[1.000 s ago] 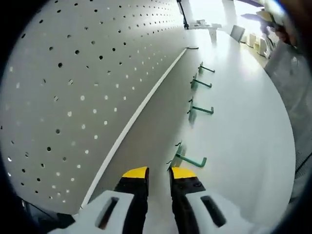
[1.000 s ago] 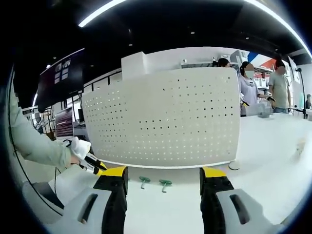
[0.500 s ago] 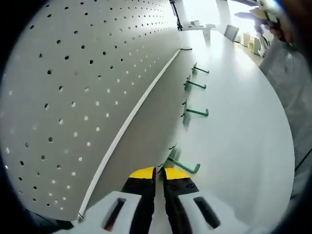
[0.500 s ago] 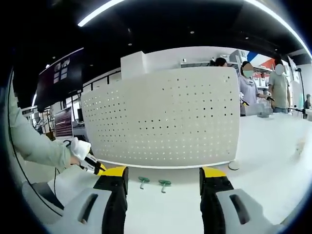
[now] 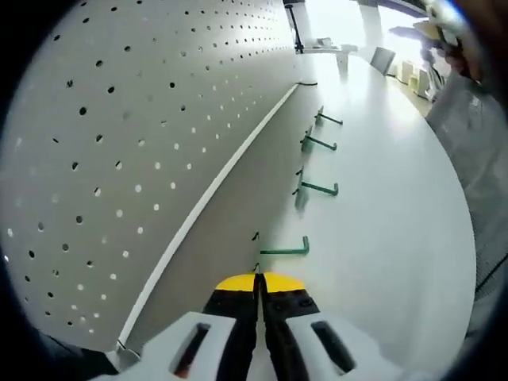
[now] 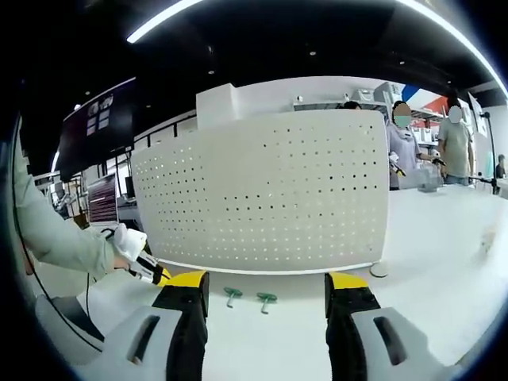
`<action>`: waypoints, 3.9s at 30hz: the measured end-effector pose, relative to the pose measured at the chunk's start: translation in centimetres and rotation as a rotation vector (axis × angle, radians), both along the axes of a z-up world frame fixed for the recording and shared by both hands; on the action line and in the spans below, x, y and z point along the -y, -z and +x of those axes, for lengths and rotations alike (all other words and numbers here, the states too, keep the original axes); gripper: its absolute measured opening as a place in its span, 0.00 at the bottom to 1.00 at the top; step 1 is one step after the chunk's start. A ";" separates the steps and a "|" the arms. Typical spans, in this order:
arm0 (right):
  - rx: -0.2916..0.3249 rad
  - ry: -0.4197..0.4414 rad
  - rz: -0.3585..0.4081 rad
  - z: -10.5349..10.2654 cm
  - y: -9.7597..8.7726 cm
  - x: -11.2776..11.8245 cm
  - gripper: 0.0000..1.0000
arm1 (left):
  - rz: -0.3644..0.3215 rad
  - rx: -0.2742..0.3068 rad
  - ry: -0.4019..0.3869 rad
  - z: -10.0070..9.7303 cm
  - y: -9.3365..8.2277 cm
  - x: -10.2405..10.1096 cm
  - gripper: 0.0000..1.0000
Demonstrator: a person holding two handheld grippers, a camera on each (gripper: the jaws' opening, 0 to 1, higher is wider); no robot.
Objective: Insert the hook assembly into the mounting plate slot until the hook locks in place.
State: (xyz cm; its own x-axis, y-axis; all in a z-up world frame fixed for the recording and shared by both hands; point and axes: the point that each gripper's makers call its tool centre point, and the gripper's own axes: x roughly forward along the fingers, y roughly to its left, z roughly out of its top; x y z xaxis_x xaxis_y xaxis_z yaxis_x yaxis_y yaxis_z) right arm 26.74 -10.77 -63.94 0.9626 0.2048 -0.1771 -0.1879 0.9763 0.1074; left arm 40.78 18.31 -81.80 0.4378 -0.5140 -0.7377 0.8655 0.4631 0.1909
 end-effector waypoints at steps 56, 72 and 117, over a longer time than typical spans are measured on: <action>-0.004 0.004 -0.005 -0.1 0.2 0.1 0.56 | -0.004 0.047 0.020 -0.5 0.0 0.8 0.07; -0.005 0.006 -0.005 0.0 0.2 0.1 0.56 | -0.040 0.062 -0.001 -0.1 -0.7 0.9 0.03; 0.152 -0.081 -0.021 -0.8 -6.1 -1.7 0.55 | -0.221 0.319 -0.067 -3.3 -12.1 3.1 0.03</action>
